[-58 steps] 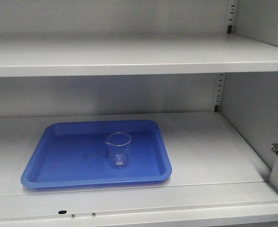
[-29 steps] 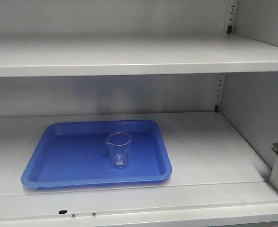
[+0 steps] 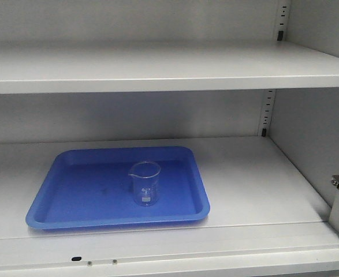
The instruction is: Pick beaker and place in left cabinet
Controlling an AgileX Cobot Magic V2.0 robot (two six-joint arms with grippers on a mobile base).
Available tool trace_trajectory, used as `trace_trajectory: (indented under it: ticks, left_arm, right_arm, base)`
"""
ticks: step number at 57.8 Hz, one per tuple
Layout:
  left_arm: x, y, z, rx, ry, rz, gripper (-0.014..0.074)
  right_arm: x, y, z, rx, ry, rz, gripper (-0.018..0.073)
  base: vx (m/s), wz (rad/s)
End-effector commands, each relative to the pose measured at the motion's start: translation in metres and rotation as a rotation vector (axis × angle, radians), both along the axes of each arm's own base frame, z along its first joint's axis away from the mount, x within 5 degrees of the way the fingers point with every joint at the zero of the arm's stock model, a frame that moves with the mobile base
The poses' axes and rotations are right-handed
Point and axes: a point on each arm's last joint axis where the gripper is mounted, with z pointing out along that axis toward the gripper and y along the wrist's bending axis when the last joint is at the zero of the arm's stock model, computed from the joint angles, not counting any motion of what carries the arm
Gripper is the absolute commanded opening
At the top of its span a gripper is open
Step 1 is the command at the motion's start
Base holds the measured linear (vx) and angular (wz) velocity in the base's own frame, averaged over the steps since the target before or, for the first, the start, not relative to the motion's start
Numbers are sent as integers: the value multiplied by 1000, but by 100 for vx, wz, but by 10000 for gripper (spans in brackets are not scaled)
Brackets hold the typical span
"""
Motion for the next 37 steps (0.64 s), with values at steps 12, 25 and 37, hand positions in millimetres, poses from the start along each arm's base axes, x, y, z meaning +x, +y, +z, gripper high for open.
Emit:
trace_trajectory:
  ticks: [12, 25, 37]
  left_arm:
    - [-1, 0, 2, -15, -76, -4, 1]
    - [-1, 0, 2, -15, -76, -4, 1]
    - [-1, 0, 2, -15, -76, -4, 1]
  right_arm:
    - [1, 1, 5, -7, -67, 7, -8]
    - [1, 1, 5, -7, -67, 7, -8]
    - [1, 1, 5, -7, -68, 7, -8]
  base:
    - [0, 0]
    - [0, 0]
    - [0, 0]
